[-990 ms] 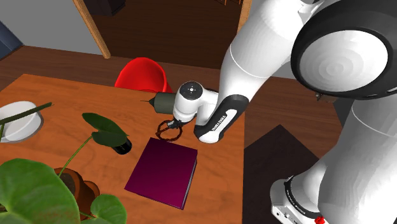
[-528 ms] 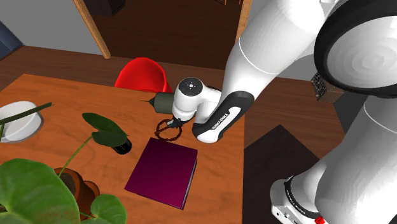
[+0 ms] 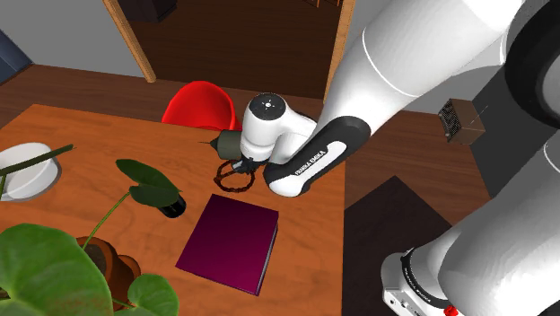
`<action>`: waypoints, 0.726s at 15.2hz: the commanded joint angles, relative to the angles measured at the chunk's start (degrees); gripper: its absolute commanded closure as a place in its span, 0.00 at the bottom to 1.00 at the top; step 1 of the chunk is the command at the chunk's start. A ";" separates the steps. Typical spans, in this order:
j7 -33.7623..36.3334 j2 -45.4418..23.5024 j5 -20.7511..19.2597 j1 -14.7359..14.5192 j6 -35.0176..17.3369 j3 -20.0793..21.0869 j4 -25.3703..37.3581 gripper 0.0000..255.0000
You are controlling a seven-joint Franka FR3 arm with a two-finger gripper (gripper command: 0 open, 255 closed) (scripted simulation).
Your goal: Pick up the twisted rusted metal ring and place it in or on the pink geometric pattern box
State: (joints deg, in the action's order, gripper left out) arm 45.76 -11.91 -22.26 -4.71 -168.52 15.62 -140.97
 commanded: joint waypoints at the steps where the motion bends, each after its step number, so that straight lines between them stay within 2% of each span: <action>1: -2.17 1.71 2.56 1.37 1.31 1.71 -0.36 1.00; 6: -6.90 5.65 8.58 3.27 4.76 4.62 -0.52 1.00; 11: -10.95 9.42 13.86 3.93 8.45 6.07 -0.21 1.00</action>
State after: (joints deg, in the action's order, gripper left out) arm 35.57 -3.14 -9.39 -0.86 -160.90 21.46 -141.42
